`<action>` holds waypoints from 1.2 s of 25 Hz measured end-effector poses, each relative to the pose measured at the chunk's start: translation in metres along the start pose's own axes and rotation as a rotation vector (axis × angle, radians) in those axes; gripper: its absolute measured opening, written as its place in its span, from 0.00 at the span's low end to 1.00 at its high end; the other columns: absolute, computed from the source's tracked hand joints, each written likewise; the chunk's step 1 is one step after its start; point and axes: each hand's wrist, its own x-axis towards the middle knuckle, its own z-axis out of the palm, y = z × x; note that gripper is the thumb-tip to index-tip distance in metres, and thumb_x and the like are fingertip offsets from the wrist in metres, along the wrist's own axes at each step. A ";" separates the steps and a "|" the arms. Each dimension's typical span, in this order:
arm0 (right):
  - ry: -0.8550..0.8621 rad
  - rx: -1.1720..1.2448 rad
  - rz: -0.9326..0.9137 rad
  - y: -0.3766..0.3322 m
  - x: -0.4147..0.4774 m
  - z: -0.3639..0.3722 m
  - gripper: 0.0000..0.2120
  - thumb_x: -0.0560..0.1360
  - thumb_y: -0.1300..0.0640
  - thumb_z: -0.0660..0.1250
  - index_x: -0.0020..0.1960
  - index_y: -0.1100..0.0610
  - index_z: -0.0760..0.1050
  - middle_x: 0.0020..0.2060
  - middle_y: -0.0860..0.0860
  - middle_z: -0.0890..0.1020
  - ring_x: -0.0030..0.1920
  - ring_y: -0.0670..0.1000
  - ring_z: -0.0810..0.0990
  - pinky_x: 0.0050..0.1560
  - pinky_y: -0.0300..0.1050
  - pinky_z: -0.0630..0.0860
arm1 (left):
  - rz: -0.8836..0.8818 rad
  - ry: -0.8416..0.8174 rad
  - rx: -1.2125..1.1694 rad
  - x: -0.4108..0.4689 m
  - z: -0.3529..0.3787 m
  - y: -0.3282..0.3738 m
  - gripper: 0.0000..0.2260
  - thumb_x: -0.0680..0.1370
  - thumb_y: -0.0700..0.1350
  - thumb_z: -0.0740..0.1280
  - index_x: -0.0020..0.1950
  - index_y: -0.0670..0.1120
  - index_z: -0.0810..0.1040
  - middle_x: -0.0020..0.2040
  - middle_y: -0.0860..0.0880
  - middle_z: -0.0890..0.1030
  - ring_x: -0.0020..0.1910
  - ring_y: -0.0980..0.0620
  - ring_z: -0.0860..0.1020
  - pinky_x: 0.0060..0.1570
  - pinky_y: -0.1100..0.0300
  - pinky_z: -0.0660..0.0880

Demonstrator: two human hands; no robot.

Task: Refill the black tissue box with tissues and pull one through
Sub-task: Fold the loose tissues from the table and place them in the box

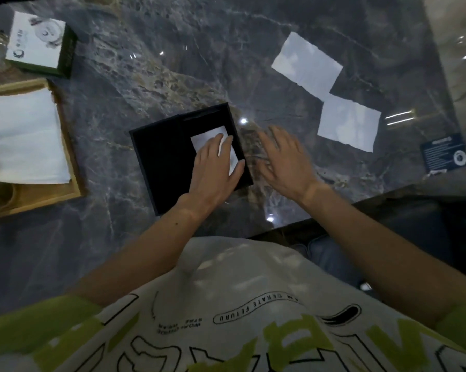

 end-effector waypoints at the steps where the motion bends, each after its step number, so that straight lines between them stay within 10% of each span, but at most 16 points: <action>1: 0.010 -0.010 0.016 0.006 -0.003 -0.003 0.29 0.79 0.49 0.56 0.76 0.59 0.58 0.71 0.66 0.67 0.72 0.64 0.66 0.71 0.61 0.64 | 0.006 -0.005 0.015 0.002 0.002 0.005 0.29 0.79 0.59 0.56 0.75 0.42 0.63 0.73 0.39 0.67 0.72 0.40 0.66 0.69 0.44 0.65; 30: -0.126 0.095 -0.042 0.365 0.027 -0.035 0.32 0.78 0.47 0.61 0.77 0.59 0.56 0.74 0.60 0.64 0.73 0.62 0.64 0.72 0.56 0.62 | -0.615 0.052 -0.271 0.134 0.158 0.278 0.36 0.73 0.54 0.72 0.75 0.45 0.61 0.73 0.41 0.62 0.71 0.40 0.65 0.71 0.47 0.65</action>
